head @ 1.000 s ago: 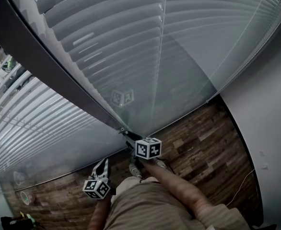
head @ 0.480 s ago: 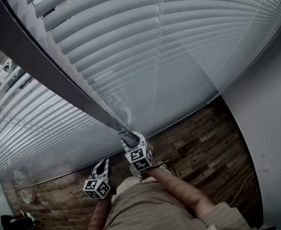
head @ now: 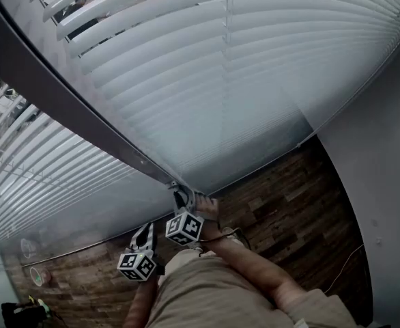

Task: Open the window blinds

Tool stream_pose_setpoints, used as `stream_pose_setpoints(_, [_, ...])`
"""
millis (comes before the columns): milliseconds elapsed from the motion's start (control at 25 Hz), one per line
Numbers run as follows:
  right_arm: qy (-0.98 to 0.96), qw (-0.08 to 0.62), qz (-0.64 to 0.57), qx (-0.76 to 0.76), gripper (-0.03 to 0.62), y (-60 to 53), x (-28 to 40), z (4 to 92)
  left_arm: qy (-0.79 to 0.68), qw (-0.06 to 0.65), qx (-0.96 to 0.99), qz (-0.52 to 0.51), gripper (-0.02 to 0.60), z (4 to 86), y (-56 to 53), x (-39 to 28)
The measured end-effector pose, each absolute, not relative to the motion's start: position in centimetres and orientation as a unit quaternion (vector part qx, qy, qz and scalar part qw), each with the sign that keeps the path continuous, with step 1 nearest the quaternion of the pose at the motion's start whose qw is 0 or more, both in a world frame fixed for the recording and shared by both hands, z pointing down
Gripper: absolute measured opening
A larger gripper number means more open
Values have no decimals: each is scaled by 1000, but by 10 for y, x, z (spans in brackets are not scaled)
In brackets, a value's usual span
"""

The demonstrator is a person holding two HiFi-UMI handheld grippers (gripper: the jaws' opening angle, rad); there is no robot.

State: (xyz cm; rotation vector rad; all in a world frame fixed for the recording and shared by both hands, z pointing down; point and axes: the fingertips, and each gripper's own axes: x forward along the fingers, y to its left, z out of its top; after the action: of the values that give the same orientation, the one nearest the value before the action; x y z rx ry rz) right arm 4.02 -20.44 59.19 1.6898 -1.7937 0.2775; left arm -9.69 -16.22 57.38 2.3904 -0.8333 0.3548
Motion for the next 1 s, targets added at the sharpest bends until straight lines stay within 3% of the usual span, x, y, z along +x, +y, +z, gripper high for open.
stream_pose_setpoints(80, [-667,383,29,639,130,-206,36,592,-314,290,894,132,12,573,-163,-99])
stream_pose_setpoints(480, [-730,214,137,634,144,-196,40,593,-322,293,891,131,12,593,-160,-102])
stream_pose_setpoints(1000, [-745,175,193,614,144,-192,35,585,-329,289,890,129,12,574,-160,-104])
